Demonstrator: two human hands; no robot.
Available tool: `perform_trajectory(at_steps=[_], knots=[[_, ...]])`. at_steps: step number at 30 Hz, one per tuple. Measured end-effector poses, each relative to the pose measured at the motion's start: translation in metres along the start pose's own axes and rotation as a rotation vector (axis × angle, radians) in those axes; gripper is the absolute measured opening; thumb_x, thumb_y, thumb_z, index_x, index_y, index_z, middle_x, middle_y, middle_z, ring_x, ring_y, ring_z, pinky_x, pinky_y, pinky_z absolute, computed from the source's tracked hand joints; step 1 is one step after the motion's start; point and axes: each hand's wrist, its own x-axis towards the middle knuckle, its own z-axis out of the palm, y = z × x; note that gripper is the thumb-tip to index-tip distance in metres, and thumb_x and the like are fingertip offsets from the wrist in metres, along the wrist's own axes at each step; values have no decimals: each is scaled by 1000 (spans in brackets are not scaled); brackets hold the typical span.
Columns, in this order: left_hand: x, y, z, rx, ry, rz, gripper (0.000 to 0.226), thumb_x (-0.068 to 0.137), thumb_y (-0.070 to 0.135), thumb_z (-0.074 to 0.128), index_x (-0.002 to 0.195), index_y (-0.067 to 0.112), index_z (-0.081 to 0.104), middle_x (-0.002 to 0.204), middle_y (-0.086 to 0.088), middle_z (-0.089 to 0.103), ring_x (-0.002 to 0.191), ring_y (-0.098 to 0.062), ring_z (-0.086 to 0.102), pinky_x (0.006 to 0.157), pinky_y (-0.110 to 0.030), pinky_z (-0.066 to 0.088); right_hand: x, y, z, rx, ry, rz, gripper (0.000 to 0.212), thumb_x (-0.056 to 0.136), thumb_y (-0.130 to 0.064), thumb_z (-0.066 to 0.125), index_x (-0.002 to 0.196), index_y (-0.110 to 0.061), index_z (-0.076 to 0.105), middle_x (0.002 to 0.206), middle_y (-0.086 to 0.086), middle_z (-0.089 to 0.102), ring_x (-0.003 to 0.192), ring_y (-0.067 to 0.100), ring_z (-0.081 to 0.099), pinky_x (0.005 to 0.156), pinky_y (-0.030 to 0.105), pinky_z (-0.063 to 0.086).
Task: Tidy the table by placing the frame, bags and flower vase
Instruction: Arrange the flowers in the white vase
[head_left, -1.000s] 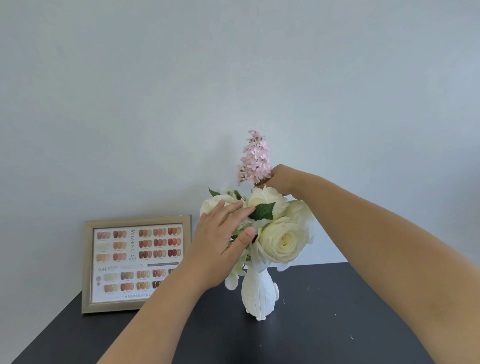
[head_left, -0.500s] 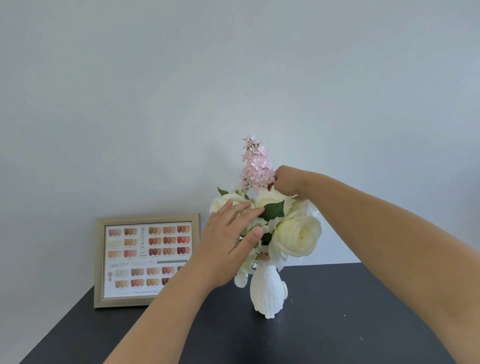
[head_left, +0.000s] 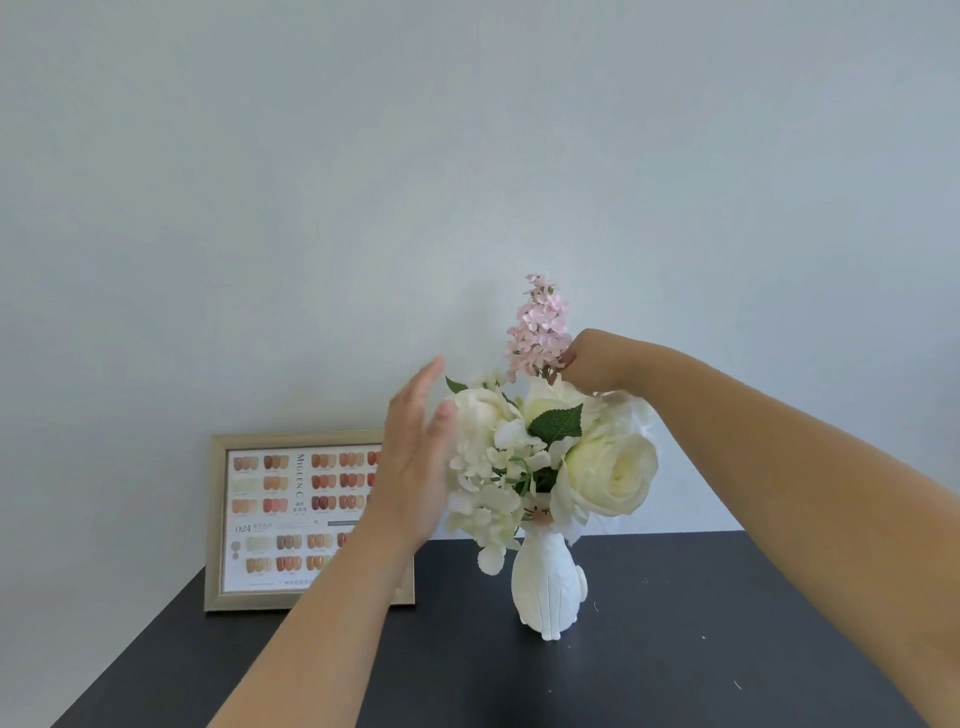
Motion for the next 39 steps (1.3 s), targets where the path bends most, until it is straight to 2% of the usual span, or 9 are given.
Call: perform_trajectory(at_steps=[2,5,9,15,24,26,30,34,39], knots=[[7,-8,-12,-143,37,-172,52,92,66,34,142,53,31,149,27,30,137,3,29,109,-33,25,-10,9,-12,65,33,-33,33,84,-37,66,54,-24,71,58,-11,62,63,9,55,61,24,41],[17,-22,-24,-301,-9,-479,45,95,55,46,139,43,40,143,7,45,116,-22,56,99,-48,46,-31,34,-23,265,109,-15,26,79,-50,69,88,-26,77,94,-11,71,99,14,60,84,33,42],[25,-27,-21,-494,-231,-681,74,78,53,71,142,39,37,135,-6,55,88,-29,70,72,-43,58,-60,64,-10,414,-80,89,41,80,-60,64,119,-48,60,115,-16,60,107,19,56,85,46,45],[48,-23,-7,-486,-224,-638,94,56,34,90,136,36,41,118,-9,68,90,-24,73,67,-35,58,-72,70,8,628,-130,-25,54,82,-30,74,130,-41,52,122,0,61,101,22,67,79,43,58],[64,-11,-2,-581,-235,-708,44,87,42,66,125,21,62,111,-11,69,87,-29,71,65,-37,59,-72,59,22,454,28,-169,42,78,-18,77,113,-38,64,113,-7,65,102,15,63,80,28,54],[55,-16,-4,-543,-256,-710,45,87,52,59,117,19,69,108,-12,71,90,-31,71,77,-43,59,-75,59,21,418,40,-160,47,79,-21,78,118,-40,61,115,-9,63,102,12,61,75,21,50],[29,-31,-13,-186,-109,-550,76,73,75,52,138,36,42,137,2,50,124,-23,49,103,-48,38,-80,64,20,330,128,-142,62,81,-29,74,134,-46,46,132,-11,49,112,14,53,86,29,45],[1,-25,-23,-114,-55,-409,71,60,83,62,121,52,43,123,15,51,109,-6,52,75,-30,43,-84,65,21,369,195,-160,57,83,-36,70,132,-53,45,135,-14,42,118,13,42,91,34,36],[-15,-19,-10,65,-123,-225,46,66,68,75,106,57,54,112,27,61,101,4,58,78,-24,49,-82,65,32,592,155,-61,44,91,-31,62,132,-43,50,138,-8,47,120,14,47,96,35,39]])
